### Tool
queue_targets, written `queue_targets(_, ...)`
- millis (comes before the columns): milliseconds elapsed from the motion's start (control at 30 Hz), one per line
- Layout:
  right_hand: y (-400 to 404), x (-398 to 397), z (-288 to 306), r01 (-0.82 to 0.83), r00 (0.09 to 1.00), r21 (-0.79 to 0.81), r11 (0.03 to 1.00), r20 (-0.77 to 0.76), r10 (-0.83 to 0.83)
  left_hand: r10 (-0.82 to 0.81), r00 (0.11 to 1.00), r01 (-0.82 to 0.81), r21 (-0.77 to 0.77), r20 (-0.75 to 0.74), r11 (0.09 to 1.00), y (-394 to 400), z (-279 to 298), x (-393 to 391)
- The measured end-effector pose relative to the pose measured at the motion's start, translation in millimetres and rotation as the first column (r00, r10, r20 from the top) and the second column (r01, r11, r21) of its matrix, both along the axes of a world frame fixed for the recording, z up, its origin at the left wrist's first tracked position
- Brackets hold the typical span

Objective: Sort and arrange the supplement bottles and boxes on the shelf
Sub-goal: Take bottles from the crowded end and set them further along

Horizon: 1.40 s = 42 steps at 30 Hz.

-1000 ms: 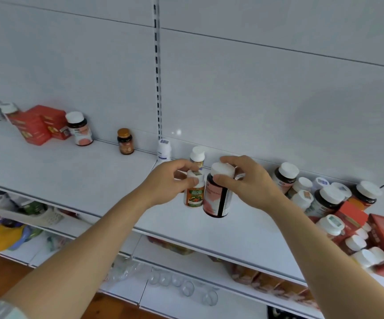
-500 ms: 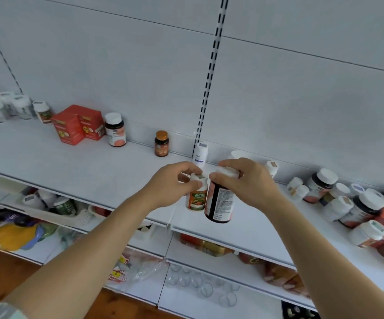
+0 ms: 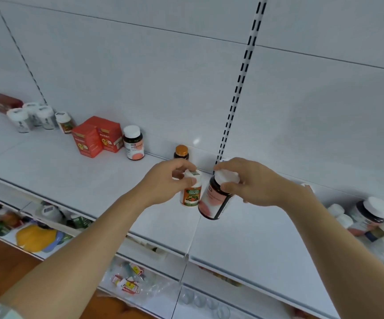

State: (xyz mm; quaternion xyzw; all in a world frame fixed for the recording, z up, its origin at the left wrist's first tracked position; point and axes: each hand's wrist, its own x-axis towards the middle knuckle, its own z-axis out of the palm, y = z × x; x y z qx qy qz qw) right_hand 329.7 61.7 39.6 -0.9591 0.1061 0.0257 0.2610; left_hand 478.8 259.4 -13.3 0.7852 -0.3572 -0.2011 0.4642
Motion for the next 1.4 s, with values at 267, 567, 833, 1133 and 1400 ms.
queue_targets(267, 11, 43, 11, -0.098, 0.988, 0.101, 0.99, -0.105, 0.109, 0.029, 1.0, -0.029, 0.018, -0.006, 0.999, 23, -3, 42)
queue_targets(567, 59, 89, 2, 0.015, 1.0, -0.119, 0.993, -0.015, -0.017, -0.068, 0.997, 0.068, 0.001, -0.022, 0.998, 63, -5, 108)
queue_targets(833, 108, 109, -6, 0.165, 0.985, -0.159, 0.973, -0.031, -0.172, -0.19, 0.982, 0.19, -0.009, -0.017, 0.982, 93, -7, 151)
queue_targets(1133, 134, 132, 6, 0.115, 0.992, -0.103, 0.988, -0.038, -0.119, -0.221, 0.974, 0.22, -0.028, -0.051, 0.975, 106, -5, 176)
queue_targets(1400, 129, 164, 5, 0.084, 0.992, -0.022, 0.996, 0.092, -0.081, -0.171, 0.984, 0.171, -0.011, -0.051, 0.985, 111, -3, 193)
